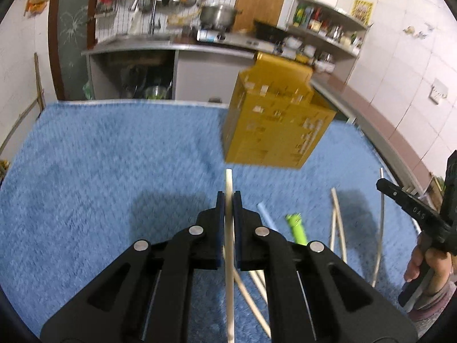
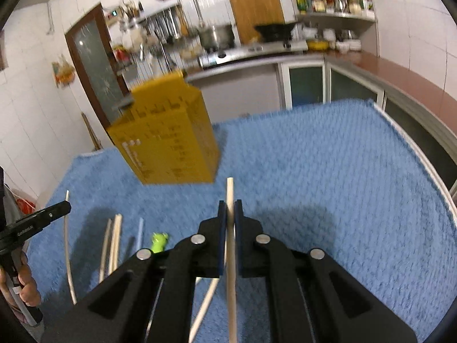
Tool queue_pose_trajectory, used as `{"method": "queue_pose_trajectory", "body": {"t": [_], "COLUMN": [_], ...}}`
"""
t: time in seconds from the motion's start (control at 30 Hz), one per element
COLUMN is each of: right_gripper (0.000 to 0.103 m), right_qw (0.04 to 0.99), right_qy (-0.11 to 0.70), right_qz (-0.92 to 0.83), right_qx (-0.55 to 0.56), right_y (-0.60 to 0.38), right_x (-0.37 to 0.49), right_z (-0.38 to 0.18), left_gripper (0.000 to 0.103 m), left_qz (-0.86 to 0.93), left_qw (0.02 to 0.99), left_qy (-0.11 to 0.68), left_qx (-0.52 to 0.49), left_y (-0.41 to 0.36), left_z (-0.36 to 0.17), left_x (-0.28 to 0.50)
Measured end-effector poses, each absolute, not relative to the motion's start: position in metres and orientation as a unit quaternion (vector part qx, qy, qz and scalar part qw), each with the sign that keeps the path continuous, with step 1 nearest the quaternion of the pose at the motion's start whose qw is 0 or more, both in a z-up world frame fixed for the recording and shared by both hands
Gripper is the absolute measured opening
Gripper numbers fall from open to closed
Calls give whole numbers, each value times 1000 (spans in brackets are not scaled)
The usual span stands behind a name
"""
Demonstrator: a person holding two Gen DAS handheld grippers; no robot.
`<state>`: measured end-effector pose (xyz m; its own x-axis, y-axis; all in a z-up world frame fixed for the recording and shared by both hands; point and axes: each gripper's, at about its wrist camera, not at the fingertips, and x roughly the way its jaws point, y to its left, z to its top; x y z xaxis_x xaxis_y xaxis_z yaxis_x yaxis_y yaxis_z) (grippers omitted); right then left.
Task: Organize utensils
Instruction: 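Lift the chopsticks upright with both tools and carry them over the yellow holder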
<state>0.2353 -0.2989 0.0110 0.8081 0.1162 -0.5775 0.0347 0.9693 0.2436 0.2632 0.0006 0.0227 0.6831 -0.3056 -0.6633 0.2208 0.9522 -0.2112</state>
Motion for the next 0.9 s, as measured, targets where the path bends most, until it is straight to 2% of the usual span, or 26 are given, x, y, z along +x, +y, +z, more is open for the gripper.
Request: {"method": "queue_pose_trajectory", "body": {"t": [0.3, 0.9], "right_gripper": [6, 6], "right_qw": [968, 984], "right_qy": [224, 143], "right_qz": [26, 47], "right_qx": [111, 99], "right_y": [-290, -275], "right_x": [225, 249], "right_z": [44, 89], "left_gripper": [4, 4], "left_qz": [-161, -182], "left_qw": [935, 957], "left_qy": [308, 211], "left_qx": [-65, -74], "left_y": [1, 2], "left_z": [55, 120], "left_x": [254, 267]}}
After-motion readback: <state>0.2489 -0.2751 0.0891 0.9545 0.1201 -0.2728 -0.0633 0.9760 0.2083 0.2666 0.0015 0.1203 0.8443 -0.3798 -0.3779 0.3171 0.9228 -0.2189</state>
